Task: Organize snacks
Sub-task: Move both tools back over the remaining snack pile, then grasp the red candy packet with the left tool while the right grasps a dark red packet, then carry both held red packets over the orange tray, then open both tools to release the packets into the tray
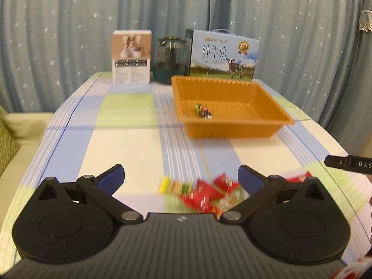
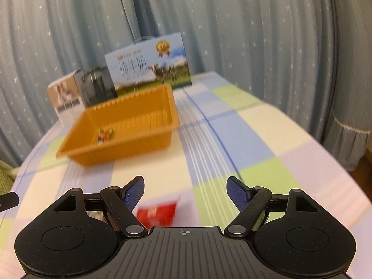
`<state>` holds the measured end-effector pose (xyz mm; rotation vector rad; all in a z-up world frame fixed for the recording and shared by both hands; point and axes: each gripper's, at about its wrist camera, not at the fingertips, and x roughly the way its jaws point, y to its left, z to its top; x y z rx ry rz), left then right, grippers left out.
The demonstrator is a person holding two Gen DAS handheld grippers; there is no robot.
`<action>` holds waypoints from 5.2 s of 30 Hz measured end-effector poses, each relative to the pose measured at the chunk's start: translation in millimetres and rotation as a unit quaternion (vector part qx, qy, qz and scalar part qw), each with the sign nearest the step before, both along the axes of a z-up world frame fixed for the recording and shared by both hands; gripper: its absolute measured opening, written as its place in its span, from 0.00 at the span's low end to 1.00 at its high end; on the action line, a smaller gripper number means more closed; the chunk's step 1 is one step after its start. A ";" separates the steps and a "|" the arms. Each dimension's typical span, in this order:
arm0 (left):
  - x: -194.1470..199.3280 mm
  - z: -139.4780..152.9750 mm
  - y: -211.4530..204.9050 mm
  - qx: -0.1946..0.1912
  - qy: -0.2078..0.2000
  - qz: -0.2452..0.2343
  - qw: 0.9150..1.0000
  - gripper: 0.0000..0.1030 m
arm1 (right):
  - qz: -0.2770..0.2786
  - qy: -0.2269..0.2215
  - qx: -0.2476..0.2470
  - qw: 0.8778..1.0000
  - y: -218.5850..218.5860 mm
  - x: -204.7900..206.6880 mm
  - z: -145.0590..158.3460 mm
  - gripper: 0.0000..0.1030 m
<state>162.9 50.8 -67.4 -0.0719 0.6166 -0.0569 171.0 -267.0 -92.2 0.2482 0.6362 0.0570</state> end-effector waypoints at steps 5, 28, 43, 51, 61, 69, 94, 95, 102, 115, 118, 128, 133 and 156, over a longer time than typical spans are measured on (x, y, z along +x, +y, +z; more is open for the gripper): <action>-18.7 -9.1 -2.9 0.002 0.009 0.001 1.000 1.00 | 0.010 0.018 0.003 1.000 7.6 -16.7 -10.8 0.75; 3.4 -63.9 -40.8 -0.005 0.074 -0.045 0.996 0.52 | 0.019 0.047 0.001 0.999 15.1 3.3 -32.8 0.75; 5.8 -66.3 -52.5 0.011 0.074 -0.054 0.996 0.18 | 0.019 0.048 0.003 0.999 17.1 2.9 -32.2 0.75; -6.3 -59.2 -41.2 -0.005 0.079 -0.045 0.996 0.17 | 0.042 0.044 -0.002 0.998 30.4 -2.5 -29.8 0.75; -15.6 -37.2 -14.1 -0.012 0.056 -0.018 0.998 0.17 | 0.150 0.022 -0.001 0.988 81.0 -15.5 -31.0 0.75; -15.3 -37.4 10.2 -0.027 0.060 0.014 0.998 0.17 | 0.191 0.029 -0.016 0.981 122.3 -3.1 -43.5 0.75; -15.2 -34.1 5.2 -0.042 0.057 0.003 0.997 0.17 | 0.194 -0.008 -0.084 0.977 138.8 -16.2 -41.2 0.34; -15.0 -32.9 3.4 -0.044 0.057 0.000 0.997 0.17 | 0.192 -0.012 -0.082 0.978 137.1 -17.6 -37.7 0.34; -8.7 -24.0 -12.8 -0.051 0.049 -0.031 0.997 0.17 | 0.164 -0.028 -0.072 0.983 115.1 -14.5 -16.0 0.34; 26.9 8.4 -35.5 -0.056 0.023 -0.065 0.996 0.17 | 0.140 -0.056 -0.064 0.986 86.6 16.2 23.9 0.34; 41.5 17.5 -40.1 -0.050 0.012 -0.071 0.996 0.17 | 0.137 -0.066 -0.067 0.986 83.7 26.9 32.3 0.34; 102.8 31.1 -45.9 -0.050 -0.005 -0.074 0.996 0.17 | 0.118 -0.078 -0.052 0.989 73.7 82.3 50.8 0.34; 132.0 33.9 -47.6 -0.048 -0.008 -0.071 0.996 0.17 | 0.097 -0.075 -0.036 0.992 65.0 117.1 53.0 0.34; 197.6 5.9 -48.1 -0.038 0.008 -0.062 0.997 0.43 | 0.070 -0.037 -0.017 0.997 59.2 185.0 21.9 0.34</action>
